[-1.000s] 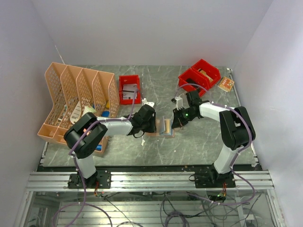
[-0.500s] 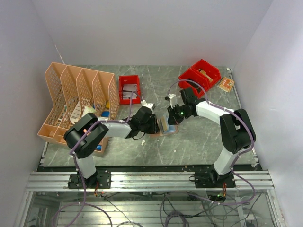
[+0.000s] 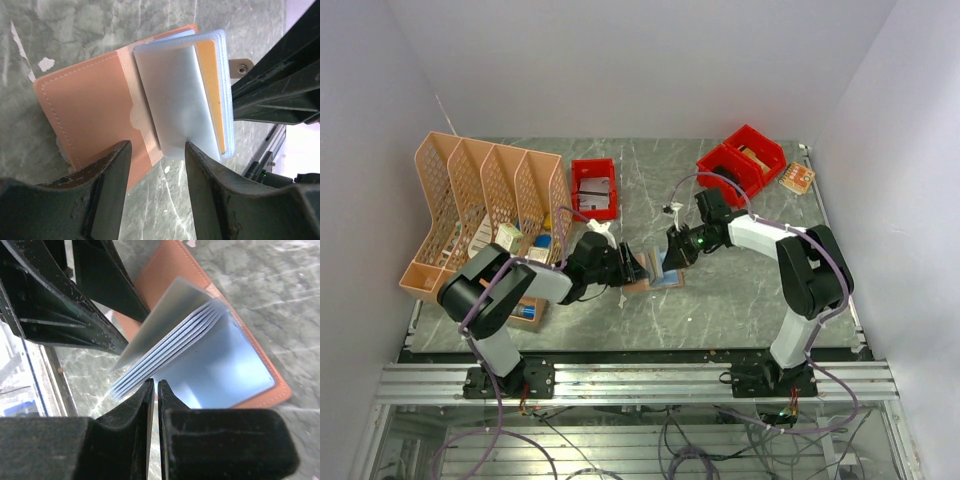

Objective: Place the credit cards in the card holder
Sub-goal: Open the card holder at the center of the board.

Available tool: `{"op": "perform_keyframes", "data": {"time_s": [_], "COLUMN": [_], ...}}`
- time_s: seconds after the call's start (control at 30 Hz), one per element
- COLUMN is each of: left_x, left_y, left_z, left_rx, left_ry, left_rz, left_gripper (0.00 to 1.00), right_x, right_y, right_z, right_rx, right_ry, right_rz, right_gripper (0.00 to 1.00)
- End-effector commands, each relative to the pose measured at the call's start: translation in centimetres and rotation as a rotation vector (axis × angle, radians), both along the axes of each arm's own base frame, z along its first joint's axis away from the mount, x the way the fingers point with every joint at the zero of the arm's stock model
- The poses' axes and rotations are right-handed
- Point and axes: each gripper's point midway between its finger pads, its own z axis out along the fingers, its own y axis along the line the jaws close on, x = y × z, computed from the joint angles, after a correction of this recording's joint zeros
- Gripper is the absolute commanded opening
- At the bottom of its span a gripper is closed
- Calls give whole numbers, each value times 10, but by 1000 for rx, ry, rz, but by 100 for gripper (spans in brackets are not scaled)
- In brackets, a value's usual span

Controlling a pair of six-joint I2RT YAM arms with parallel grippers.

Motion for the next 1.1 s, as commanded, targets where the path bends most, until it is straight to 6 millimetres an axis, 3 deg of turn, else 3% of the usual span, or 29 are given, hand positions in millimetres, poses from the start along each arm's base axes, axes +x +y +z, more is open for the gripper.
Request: {"op": "perform_keyframes", "data": {"time_s": [0.0,0.23,0.4,0.53,0.8,1.07], "left_x": [0,-2,-1,0,-3,3], "left_y": [-11,-12,-4,6,25,34], "left_z": [21,43,43,37,12,-12], "left_rx": [-144,-274,-243,-205,-30,136], "left_ry": [-25,-80,-94,-81,-10,28], "left_rz": [-24,-28,-6,33,75,55], "left_gripper": [60,73,79,78,63,38], "right_x": [-10,-7,-9,-12,-5,10], "right_y": [19,30,36,41,36,22], "right_z": [5,0,-8,-2,-8,-5], "right_rx": [103,142,127,143,90,21], "right_ry": [70,128,148,127,84,-28], "right_rz": [32,23,40,60,30,3], "right_gripper": [8,9,10,10,12,14]}}
